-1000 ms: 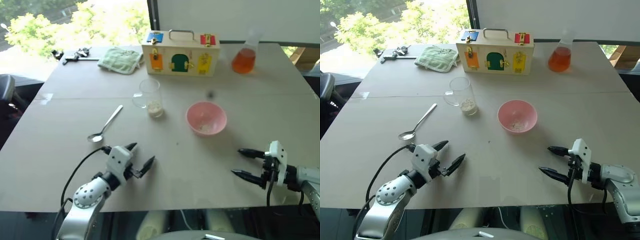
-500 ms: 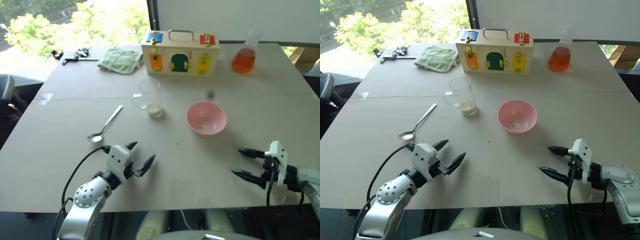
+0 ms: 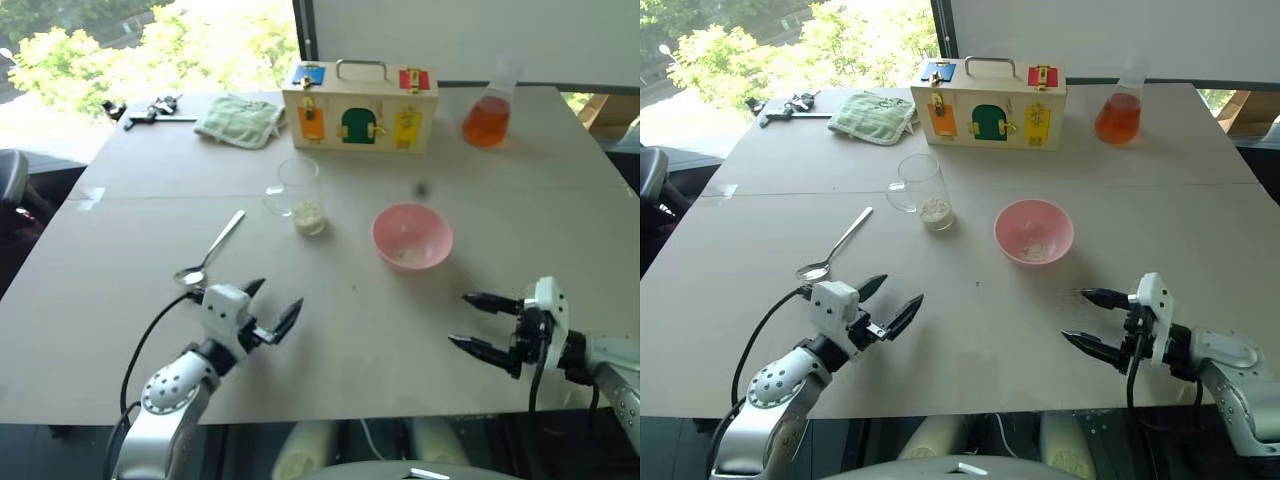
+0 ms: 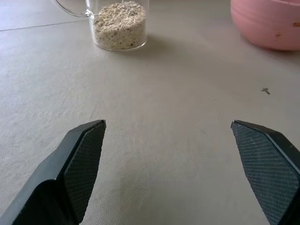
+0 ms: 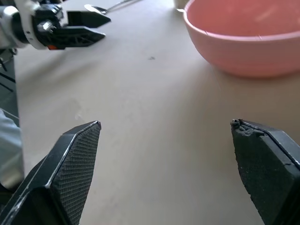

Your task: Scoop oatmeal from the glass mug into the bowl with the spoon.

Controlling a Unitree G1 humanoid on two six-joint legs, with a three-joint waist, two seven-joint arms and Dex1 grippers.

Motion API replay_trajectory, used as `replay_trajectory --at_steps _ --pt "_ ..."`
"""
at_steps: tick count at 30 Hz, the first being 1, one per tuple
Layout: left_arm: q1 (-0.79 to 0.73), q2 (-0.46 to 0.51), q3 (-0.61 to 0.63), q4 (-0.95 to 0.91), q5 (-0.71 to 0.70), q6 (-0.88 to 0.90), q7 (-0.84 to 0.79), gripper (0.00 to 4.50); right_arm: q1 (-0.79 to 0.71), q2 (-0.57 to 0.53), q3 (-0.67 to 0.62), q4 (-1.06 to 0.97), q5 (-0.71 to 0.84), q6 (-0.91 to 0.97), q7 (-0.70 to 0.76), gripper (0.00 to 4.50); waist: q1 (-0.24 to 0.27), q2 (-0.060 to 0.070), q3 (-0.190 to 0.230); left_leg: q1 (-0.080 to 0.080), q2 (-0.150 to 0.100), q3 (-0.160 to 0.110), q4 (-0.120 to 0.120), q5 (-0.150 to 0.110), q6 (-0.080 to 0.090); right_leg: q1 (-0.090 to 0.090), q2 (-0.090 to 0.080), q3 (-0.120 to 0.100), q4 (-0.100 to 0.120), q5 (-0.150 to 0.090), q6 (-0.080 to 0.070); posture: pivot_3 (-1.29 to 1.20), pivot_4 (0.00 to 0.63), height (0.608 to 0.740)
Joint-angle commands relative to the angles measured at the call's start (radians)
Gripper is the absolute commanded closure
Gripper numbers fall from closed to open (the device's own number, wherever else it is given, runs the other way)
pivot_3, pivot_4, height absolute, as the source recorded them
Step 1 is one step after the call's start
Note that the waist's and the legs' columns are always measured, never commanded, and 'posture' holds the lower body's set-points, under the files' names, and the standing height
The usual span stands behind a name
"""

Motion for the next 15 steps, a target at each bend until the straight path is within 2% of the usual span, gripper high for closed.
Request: replay_trajectory --at_steps 1,5,8,11,15 --pt "-0.047 0.041 0.044 -0.066 -0.021 0.085 0.026 0.00 -0.072 0.021 0.033 -0.127 0.056 0.071 -0.072 0.03 0.000 -0.001 0.000 0.000 0.000 0.000 0.001 0.000 0.000 0.000 0.000 0.000 0.000 0.000 0.000 0.00 0.150 0.740" --pt "-0.153 0.134 0.141 -0.072 -0.056 0.225 0.053 0.00 -0.164 0.057 0.075 -0.209 0.086 0.116 -0.139 0.03 -0.001 -0.002 0.001 0.000 0.000 -0.002 0.001 0.000 0.000 -0.001 0.001 -0.002 0.001 0.000 0.000 0.00 0.150 0.740" --pt "-0.217 0.242 0.193 -0.041 -0.050 0.306 0.028 0.00 -0.232 0.085 0.097 -0.243 0.106 0.141 -0.185 0.03 -0.002 -0.003 0.001 0.000 0.000 -0.002 0.001 0.002 -0.003 -0.001 0.001 -0.002 0.001 0.000 -0.001 0.00 0.150 0.740" --pt "-0.255 0.342 0.202 0.035 -0.013 0.345 0.001 0.00 -0.286 0.084 0.121 -0.248 0.066 0.149 -0.215 0.03 -0.002 -0.003 0.002 0.000 -0.001 -0.002 0.000 0.002 -0.003 -0.001 0.001 -0.002 0.000 0.000 -0.001 0.00 0.150 0.740" --pt "-0.299 0.415 0.179 0.148 0.033 0.348 -0.034 0.00 -0.339 0.065 0.139 -0.263 0.048 0.195 -0.267 0.03 -0.002 -0.004 0.002 -0.001 -0.001 -0.002 0.000 0.002 -0.003 -0.002 0.001 -0.002 0.000 0.000 -0.001 0.00 0.150 0.740"
